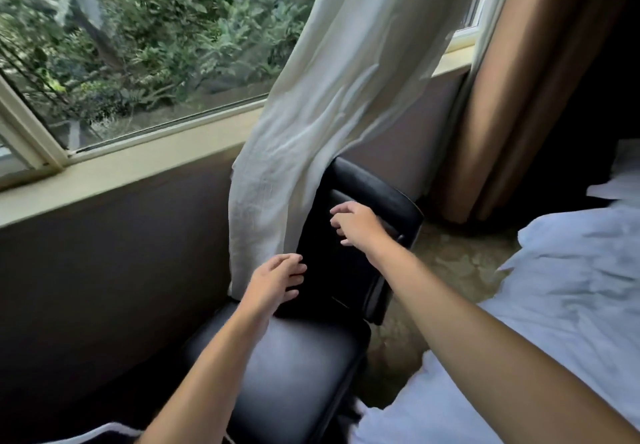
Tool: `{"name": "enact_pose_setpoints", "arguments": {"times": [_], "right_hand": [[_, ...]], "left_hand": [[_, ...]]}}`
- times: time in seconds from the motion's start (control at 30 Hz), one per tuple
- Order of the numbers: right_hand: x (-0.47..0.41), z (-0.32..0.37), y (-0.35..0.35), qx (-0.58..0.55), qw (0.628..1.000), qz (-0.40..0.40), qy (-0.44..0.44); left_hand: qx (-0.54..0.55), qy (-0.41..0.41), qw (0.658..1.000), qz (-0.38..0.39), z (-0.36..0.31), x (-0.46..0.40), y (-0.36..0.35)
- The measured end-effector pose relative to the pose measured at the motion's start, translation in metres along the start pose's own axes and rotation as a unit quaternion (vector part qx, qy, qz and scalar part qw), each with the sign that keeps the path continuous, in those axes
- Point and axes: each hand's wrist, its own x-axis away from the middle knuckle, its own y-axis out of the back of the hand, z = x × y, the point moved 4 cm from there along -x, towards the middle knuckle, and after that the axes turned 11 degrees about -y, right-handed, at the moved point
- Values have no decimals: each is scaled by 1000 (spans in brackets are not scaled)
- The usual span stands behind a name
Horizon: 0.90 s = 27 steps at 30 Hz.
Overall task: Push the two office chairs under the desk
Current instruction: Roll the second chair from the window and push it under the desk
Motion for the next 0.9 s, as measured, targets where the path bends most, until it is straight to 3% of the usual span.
{"name": "enact_pose_setpoints", "arguments": {"times": [0.2, 0.4, 0.63, 0.9], "right_hand": [[30, -15, -9, 30, 998, 41, 22], [40, 1, 13, 10, 995, -15, 94], [19, 11, 53, 95, 986, -52, 127], [-39, 67, 86, 71, 981, -69, 164]], "left_hand": [[-53, -65, 996, -16, -27, 19, 21], [-115, -71, 989, -58, -27, 36, 40], [-171, -114, 978, -37, -58, 2, 1], [-254, -100, 961, -34, -73, -52, -29]]}}
